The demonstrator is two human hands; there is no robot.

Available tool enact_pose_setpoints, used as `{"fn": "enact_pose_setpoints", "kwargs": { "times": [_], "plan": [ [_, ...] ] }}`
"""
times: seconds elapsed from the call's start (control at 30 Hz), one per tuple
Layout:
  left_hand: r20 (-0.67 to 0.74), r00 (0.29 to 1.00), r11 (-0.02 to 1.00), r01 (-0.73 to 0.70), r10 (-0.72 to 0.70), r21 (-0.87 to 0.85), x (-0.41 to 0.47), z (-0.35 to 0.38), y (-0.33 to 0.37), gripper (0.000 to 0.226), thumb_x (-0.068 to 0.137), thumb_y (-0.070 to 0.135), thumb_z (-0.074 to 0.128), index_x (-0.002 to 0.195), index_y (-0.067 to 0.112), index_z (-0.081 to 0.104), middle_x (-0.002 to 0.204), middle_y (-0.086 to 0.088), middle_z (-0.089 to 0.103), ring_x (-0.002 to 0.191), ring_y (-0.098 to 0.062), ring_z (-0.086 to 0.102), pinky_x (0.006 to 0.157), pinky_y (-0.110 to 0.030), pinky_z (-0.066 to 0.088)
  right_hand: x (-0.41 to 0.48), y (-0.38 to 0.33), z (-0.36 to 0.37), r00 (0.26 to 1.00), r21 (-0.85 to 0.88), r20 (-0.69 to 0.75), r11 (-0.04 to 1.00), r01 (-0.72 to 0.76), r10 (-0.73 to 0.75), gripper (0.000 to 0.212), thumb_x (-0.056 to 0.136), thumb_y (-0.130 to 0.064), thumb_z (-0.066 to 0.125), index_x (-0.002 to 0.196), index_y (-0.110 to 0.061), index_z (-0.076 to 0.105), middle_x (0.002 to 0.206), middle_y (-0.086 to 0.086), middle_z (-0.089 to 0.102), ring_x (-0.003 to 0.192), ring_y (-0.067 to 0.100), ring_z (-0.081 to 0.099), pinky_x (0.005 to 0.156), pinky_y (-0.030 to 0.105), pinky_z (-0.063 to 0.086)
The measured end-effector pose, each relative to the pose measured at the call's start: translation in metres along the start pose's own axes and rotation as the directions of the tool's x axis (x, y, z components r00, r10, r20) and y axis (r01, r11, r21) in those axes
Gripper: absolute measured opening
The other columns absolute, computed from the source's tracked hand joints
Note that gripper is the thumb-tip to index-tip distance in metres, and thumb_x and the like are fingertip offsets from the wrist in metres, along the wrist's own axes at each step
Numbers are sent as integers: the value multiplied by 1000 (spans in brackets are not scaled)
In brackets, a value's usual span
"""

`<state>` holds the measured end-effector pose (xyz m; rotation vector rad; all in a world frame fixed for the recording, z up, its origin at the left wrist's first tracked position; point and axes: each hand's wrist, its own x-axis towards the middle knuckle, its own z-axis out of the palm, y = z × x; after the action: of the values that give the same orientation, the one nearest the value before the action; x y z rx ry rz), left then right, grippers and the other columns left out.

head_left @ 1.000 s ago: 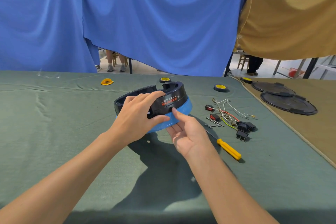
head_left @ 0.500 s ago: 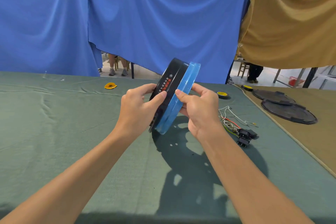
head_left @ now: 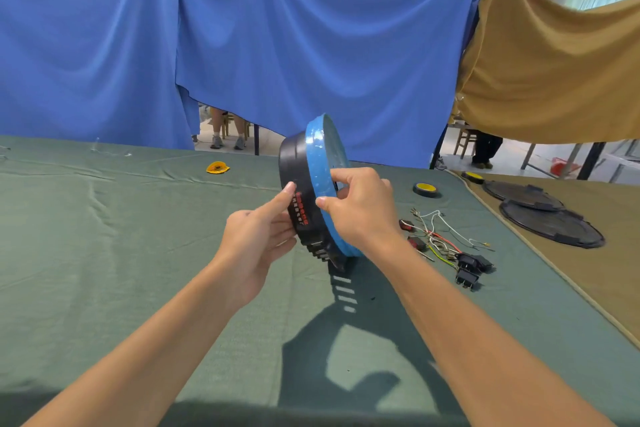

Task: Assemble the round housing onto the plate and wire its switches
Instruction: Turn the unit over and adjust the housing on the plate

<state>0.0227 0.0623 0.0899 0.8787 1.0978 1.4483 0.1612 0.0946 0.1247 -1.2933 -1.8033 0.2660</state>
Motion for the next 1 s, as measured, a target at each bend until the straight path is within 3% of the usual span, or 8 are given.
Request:
{"fn": "enact_pose_setpoints", "kwargs": {
  "times": [0.2, 0.37, 0.5, 0.6, 0.73, 0.8, 0.9, 1.0],
  "plan": [
    [63, 987, 986, 153, -149, -71, 2, -18, -11, 81, 54, 72, 75, 97, 3, 74, 92, -16, 76, 84, -21, 76, 86, -32, 55, -14, -6, 27, 987, -186, 98, 972, 141, -125, 15, 89, -23, 63, 103, -23, 64, 80, 6, 65, 85, 36, 55, 77, 37, 47],
    [80, 974, 975, 215, -210, -51, 5, -25, -19, 84, 32, 81, 82, 82, 13, 73, 88, -13, 63, 81, -24, 65, 93, -37, 54, -26, -10, 47, 973, -223, 86, 948, 228, -214, 34, 91, -20, 61, 124, -24, 56, 97, 9, 71, 94, 38, 58, 78, 43, 46],
    [13, 948, 942, 316, -317, -113, 7, -29, -30, 64, 61, 57, 83, 98, 8, 66, 78, -11, 71, 70, -22, 72, 63, -30, 60, -31, -9, 60, 968, -241, 108, 939, 247, -227, 36, 89, -16, 57, 123, -21, 49, 91, 13, 68, 87, 41, 58, 69, 42, 44],
    [5, 925, 908, 374, -380, -187, 6, -29, -40, 48, 78, 44, 76, 105, 6, 62, 78, -12, 70, 65, -22, 72, 56, -30, 59, -38, -6, 68, 957, -249, 161, 929, 275, -241, 42, 87, -13, 55, 127, -18, 47, 94, 15, 68, 89, 42, 58, 67, 40, 40],
    [45, 920, 905, 391, -390, -166, 11, -31, -49, 30, 78, 38, 71, 86, 10, 65, 71, -9, 68, 60, -20, 69, 55, -31, 58, -41, -1, 70, 945, -233, 204, 925, 299, -254, 44, 82, -12, 52, 126, -16, 47, 90, 15, 67, 85, 40, 59, 64, 39, 37],
    [83, 914, 898, 405, -396, -174, 15, -31, -49, 31, 81, 36, 70, 94, 7, 66, 76, -10, 72, 64, -21, 72, 58, -33, 59, -40, 2, 64, 948, -172, 212, 945, 277, -239, 45, 82, -13, 52, 126, -16, 49, 95, 14, 67, 92, 36, 58, 70, 39, 45],
    [91, 902, 885, 432, -422, -177, 22, -33, -49, 50, 82, 39, 71, 114, 3, 60, 92, -24, 74, 82, -32, 75, 73, -40, 60, -32, 18, 46, 972, -88, 44, 968, 236, -233, 38, 83, -16, 51, 120, -16, 61, 99, 4, 69, 98, 25, 57, 82, 38, 48],
    [67, 883, 859, 468, -465, -207, 27, -34, -48, 56, 81, 38, 73, 117, 1, 52, 96, -35, 69, 87, -41, 73, 72, -43, 59, -10, 58, 19, 989, -138, -123, 988, 63, -80, 25, 87, -20, 53, 106, -20, 69, 95, 1, 72, 93, 22, 61, 82, 34, 46]
  ]
}}
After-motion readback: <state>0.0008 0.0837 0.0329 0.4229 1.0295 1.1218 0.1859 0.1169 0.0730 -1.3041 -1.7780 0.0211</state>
